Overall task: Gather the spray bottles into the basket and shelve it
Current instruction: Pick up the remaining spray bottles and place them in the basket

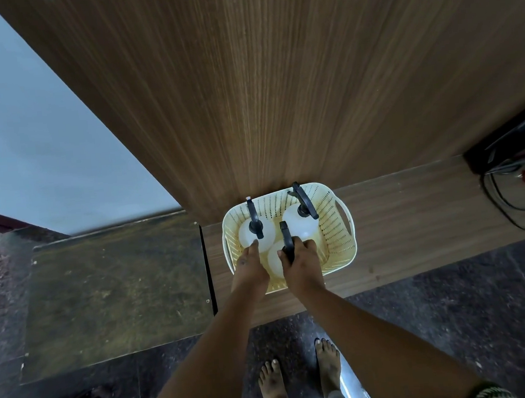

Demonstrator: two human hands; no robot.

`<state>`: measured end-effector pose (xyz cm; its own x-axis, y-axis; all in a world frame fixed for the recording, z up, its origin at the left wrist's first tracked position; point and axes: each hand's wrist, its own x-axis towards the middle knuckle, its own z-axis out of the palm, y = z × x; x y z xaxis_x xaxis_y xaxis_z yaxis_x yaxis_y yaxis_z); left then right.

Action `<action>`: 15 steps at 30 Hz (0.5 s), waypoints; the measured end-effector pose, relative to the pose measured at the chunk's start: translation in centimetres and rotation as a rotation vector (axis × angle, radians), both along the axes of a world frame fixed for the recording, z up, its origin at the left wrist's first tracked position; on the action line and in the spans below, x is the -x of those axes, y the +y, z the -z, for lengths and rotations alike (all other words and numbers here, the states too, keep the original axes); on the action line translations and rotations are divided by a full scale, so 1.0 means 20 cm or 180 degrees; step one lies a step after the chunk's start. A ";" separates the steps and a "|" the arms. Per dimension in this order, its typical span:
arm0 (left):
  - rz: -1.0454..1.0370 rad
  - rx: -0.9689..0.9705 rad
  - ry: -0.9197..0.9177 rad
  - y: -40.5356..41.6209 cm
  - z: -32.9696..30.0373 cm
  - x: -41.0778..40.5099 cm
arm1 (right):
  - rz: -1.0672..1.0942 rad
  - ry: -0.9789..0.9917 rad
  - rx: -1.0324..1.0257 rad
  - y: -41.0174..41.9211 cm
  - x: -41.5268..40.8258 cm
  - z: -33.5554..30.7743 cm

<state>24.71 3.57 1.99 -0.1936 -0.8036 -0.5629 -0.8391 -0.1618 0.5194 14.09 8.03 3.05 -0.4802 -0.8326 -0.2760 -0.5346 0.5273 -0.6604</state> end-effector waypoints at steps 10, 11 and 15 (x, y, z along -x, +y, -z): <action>-0.0124 0.0039 0.0073 0.01 -0.02 0.02 | -0.0007 -0.0067 -0.0035 0.01 -0.02 0.00; -0.0134 0.0038 0.0078 0.01 -0.02 0.02 | 0.0003 -0.0084 -0.0028 0.01 -0.03 0.00; -0.0103 0.0036 0.0107 0.02 -0.03 0.02 | 0.0065 -0.0276 0.0013 0.01 -0.04 0.00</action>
